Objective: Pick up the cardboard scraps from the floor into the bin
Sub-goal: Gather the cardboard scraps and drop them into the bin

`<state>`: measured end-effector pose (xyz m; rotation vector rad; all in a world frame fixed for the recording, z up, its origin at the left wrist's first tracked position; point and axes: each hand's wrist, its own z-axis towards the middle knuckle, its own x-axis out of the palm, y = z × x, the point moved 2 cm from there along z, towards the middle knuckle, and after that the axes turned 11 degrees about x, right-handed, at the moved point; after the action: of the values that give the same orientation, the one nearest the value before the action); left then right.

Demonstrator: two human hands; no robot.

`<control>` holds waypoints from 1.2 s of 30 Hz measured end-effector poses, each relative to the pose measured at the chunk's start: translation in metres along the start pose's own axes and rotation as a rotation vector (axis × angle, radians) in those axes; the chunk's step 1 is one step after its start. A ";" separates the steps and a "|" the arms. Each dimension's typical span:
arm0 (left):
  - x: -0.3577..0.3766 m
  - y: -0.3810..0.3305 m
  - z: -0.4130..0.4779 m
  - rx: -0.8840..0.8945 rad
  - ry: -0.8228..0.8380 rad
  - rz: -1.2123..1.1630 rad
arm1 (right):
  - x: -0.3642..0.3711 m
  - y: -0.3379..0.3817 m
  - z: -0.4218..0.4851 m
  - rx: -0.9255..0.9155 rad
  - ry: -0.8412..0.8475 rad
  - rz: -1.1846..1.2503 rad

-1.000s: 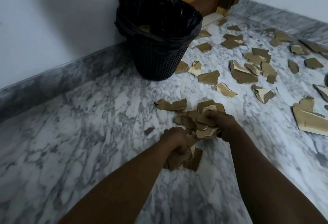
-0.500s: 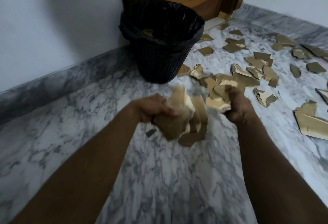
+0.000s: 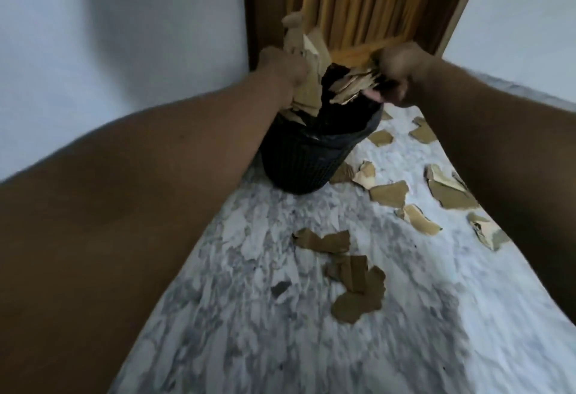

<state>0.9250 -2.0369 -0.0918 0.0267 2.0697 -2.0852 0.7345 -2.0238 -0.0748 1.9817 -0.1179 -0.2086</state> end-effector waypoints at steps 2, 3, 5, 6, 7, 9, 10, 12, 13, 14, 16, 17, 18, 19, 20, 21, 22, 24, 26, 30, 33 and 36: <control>0.004 0.010 0.008 0.030 0.012 0.012 | 0.010 0.004 0.007 0.020 0.111 0.018; 0.009 0.016 0.015 0.023 0.010 -0.023 | 0.010 0.004 0.015 0.032 0.161 0.050; 0.018 0.021 0.023 -0.018 0.005 -0.050 | 0.010 -0.002 0.022 0.041 0.198 0.023; 0.019 0.027 0.025 -0.040 0.046 -0.091 | 0.008 -0.009 0.024 0.038 0.190 -0.020; 0.017 0.034 0.025 -0.041 0.083 -0.101 | 0.004 -0.017 0.027 0.041 0.171 -0.049; 0.012 0.041 0.021 -0.054 0.108 -0.029 | -0.007 -0.035 0.035 0.059 0.131 -0.070; 0.009 0.043 0.022 -0.051 0.102 0.009 | -0.014 -0.042 0.035 0.067 0.100 -0.075; 0.004 0.043 0.028 0.041 0.041 0.097 | -0.026 -0.051 0.035 0.041 -0.006 -0.056; 0.003 0.041 0.027 0.152 -0.004 0.177 | -0.032 -0.057 0.035 0.020 -0.073 -0.032; 0.006 0.038 0.020 0.293 -0.047 0.307 | -0.038 -0.065 0.034 0.014 -0.138 -0.012; 0.021 0.036 -0.009 0.613 -0.115 0.518 | -0.043 -0.093 0.031 0.017 -0.231 -0.074; 0.033 0.040 -0.030 0.747 -0.114 0.539 | -0.044 -0.116 0.033 0.018 -0.245 -0.199; 0.046 0.049 -0.053 0.847 -0.077 0.526 | -0.043 -0.145 0.035 0.040 -0.235 -0.338; 0.060 0.067 -0.072 0.896 0.002 0.522 | -0.041 -0.176 0.031 0.084 -0.218 -0.451; 0.074 0.092 -0.091 0.882 0.104 0.536 | -0.039 -0.209 0.024 0.146 -0.193 -0.531; 0.085 0.121 -0.108 0.813 0.211 0.577 | -0.038 -0.240 0.014 0.205 -0.168 -0.626; 0.093 0.154 -0.121 0.707 0.307 0.647 | -0.036 -0.268 0.004 0.241 -0.146 -0.736; 0.098 0.220 -0.139 0.459 0.507 0.817 | -0.034 -0.311 -0.020 0.293 -0.129 -0.938; 0.095 0.265 -0.147 0.362 0.667 0.911 | -0.034 -0.333 -0.039 0.321 -0.150 -1.006; 0.089 0.292 -0.147 0.279 0.762 1.059 | -0.024 -0.348 -0.048 0.309 -0.188 -1.092; 0.087 0.291 -0.143 0.208 0.701 1.248 | -0.015 -0.351 -0.040 0.373 -0.275 -1.021; 0.081 0.285 -0.141 0.084 0.590 1.279 | -0.009 -0.345 -0.031 0.441 -0.310 -0.893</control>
<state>0.8723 -1.9072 -0.3879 1.6285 1.4015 -1.3319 0.7281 -1.8534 -0.3769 2.3032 0.5833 -1.1452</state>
